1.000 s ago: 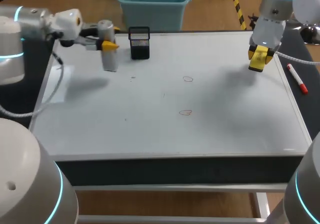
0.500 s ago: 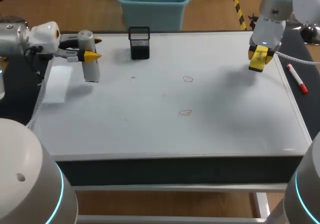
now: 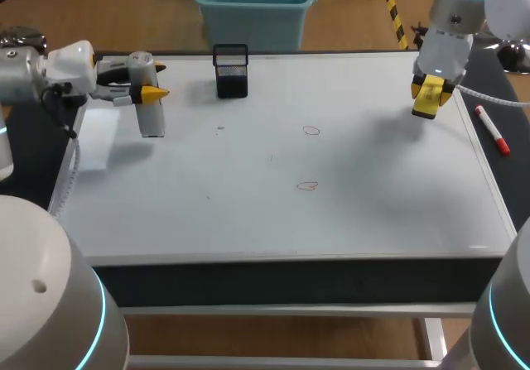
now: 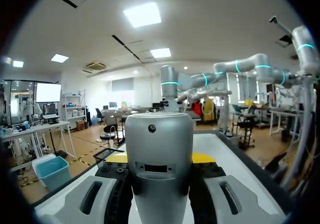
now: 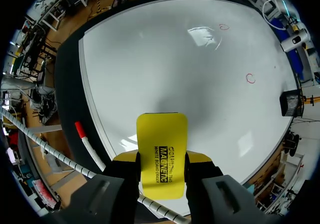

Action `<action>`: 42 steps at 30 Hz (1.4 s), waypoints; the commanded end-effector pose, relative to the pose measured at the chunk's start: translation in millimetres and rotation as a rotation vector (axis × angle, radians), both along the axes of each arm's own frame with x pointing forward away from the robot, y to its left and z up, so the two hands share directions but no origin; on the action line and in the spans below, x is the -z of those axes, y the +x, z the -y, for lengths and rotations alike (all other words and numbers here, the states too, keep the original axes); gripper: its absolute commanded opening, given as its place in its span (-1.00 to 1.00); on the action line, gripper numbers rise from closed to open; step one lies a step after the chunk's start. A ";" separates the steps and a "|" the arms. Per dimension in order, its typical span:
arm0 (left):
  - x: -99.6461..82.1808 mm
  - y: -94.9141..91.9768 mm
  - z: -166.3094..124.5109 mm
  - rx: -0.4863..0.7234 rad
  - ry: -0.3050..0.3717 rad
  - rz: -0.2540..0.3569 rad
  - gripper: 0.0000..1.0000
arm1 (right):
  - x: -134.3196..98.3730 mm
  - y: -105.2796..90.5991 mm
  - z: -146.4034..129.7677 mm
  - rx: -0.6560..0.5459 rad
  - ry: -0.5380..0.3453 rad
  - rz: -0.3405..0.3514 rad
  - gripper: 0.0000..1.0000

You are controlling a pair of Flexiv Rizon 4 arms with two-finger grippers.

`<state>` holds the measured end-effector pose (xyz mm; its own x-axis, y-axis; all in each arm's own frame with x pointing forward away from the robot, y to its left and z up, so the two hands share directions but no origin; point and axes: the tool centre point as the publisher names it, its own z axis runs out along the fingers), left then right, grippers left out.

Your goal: Pick up the inspection probe, press it on each red-marked spot on the whiteboard one by one, put down the probe, pick up the eraser, and wipe off all the red marks.

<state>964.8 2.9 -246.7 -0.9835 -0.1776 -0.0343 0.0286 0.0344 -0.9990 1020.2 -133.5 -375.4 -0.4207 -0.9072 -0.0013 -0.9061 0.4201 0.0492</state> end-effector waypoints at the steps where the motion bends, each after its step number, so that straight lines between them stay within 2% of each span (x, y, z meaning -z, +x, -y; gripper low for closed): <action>1: -2.1 -3.3 0.8 -0.028 0.002 0.002 -1.00 | -0.6 -7.5 -18.2 -0.040 -0.039 0.007 -1.00; 11: -2.1 -3.3 0.8 -0.028 0.002 0.002 -1.00 | -11.5 -54.8 -66.8 -0.138 -0.043 0.062 -1.00; 17: -2.1 -3.3 0.8 -0.028 0.002 0.002 -1.00 | -14.1 -80.5 -99.3 -0.157 0.022 0.090 -1.00; 19: -2.1 -3.3 0.8 -0.028 0.002 0.002 -1.00 | -14.2 -88.2 -110.8 -0.160 0.018 0.092 -1.00; 31: -2.1 -3.3 0.8 -0.028 0.002 0.002 -1.00 | -19.3 -106.4 -163.0 -0.224 0.030 0.097 -1.00; 42: -2.1 -3.3 0.8 -0.028 0.002 0.002 -1.00 | -9.3 -116.9 -209.3 -0.242 0.051 0.069 -1.00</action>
